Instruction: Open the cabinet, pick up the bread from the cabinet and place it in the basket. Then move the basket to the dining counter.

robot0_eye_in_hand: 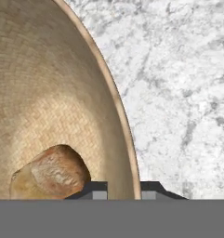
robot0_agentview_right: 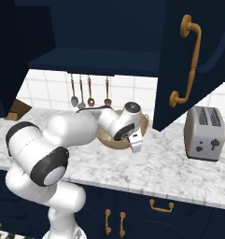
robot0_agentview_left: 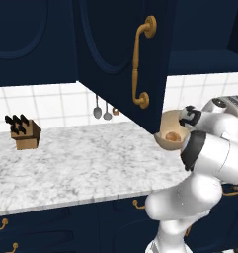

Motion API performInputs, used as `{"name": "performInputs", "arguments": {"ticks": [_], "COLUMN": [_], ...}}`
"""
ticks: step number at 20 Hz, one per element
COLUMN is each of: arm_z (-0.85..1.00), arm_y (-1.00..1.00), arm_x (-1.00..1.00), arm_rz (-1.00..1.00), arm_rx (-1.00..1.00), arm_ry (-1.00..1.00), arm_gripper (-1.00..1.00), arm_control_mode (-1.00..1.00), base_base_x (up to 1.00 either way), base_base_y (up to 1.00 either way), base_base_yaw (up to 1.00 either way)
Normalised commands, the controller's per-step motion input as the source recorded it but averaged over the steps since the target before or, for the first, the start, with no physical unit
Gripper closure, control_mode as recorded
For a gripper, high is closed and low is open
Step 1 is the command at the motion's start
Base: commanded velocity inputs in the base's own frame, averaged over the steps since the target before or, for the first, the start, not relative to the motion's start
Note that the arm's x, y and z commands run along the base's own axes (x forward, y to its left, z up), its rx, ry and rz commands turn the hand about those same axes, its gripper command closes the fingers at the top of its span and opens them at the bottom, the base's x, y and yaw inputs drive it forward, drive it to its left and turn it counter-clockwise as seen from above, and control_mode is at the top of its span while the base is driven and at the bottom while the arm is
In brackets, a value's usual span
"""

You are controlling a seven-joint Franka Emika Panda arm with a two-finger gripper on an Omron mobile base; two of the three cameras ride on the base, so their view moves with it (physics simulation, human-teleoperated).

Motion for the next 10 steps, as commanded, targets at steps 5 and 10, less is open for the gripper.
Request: {"name": "performInputs", "arguments": {"ticks": [5, 10], "arm_z": [0.50, 0.33], "arm_y": [0.12, 0.44], "arm_x": [-0.72, -0.68], "arm_rz": [0.00, 0.00], "arm_rx": [0.02, 0.00], "arm_ry": [-0.06, -0.01], "arm_gripper": [1.00, 1.00], "arm_control_mode": [-1.00, -1.00], "base_base_x": [0.00, 0.00], "base_base_y": [0.00, 0.00], "base_base_yaw": [0.00, 0.00]}}
